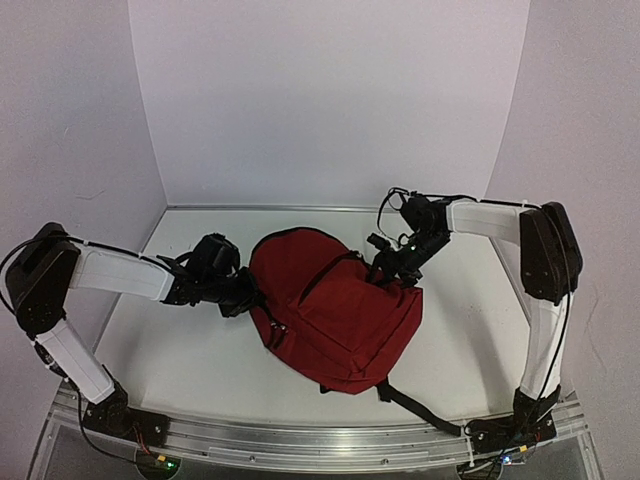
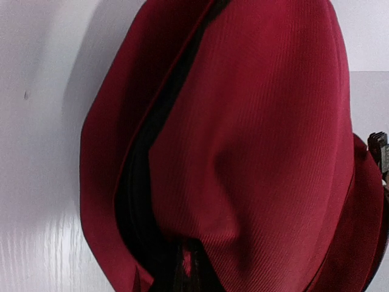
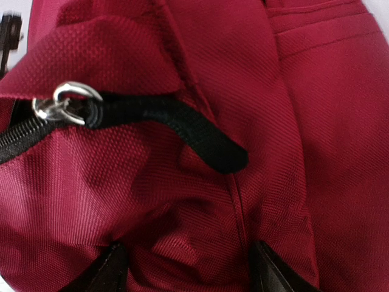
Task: Pack the student bag
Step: Adjust the student bag at the center of the board.
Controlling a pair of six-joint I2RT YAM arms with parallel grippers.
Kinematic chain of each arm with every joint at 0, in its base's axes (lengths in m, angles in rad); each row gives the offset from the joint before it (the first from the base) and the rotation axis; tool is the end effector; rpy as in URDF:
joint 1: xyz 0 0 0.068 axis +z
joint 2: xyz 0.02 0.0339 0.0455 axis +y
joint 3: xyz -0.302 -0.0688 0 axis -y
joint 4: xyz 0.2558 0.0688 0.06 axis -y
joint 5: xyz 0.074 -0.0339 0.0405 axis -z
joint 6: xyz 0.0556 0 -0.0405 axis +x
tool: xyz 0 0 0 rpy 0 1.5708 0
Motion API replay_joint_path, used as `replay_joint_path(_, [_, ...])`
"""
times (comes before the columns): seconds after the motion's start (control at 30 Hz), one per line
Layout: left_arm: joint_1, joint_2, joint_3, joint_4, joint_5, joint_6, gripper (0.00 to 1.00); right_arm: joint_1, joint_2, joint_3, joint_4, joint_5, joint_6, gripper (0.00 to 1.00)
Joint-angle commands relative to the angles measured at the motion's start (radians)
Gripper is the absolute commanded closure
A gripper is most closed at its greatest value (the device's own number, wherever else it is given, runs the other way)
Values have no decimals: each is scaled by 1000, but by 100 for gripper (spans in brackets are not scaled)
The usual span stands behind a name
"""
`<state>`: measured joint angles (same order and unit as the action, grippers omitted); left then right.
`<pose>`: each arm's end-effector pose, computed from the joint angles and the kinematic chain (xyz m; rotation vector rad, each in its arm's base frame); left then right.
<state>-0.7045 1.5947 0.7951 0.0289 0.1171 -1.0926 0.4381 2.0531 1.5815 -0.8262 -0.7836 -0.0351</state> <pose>0.2558 -0.2260 0.1838 -0.4331 2.5343 -0.9442 0.3870 0.2246 0.2091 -0.8087 2.6777 1.2072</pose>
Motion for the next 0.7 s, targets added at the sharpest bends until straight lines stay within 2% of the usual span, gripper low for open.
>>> replay_joint_path(0.0, [120, 64, 119, 74, 51, 67, 99, 42, -45, -78, -17, -84, 4, 34])
replay_joint_path(0.3, [330, 288, 424, -22, 239, 243, 100, 199, -155, -176, 138, -85, 119, 32])
replay_joint_path(0.33, [338, 290, 447, -57, 251, 261, 96, 198, -162, -174, 146, -71, 126, 31])
replay_joint_path(0.43, [336, 225, 449, -97, 237, 307, 67, 169, -181, -159, 146, -22, 117, 27])
replay_joint_path(0.57, [322, 49, 317, -131, 227, 295, 25, 66, -198, -143, 143, -25, 115, 23])
replay_joint_path(0.6, [310, 0, 270, -142, 220, 290, 18, 37, -201, -140, 142, -20, 114, 22])
replay_joint_path(0.67, [277, -75, 194, -173, 207, 285, 10, 7, -200, -126, 142, -14, 108, 20])
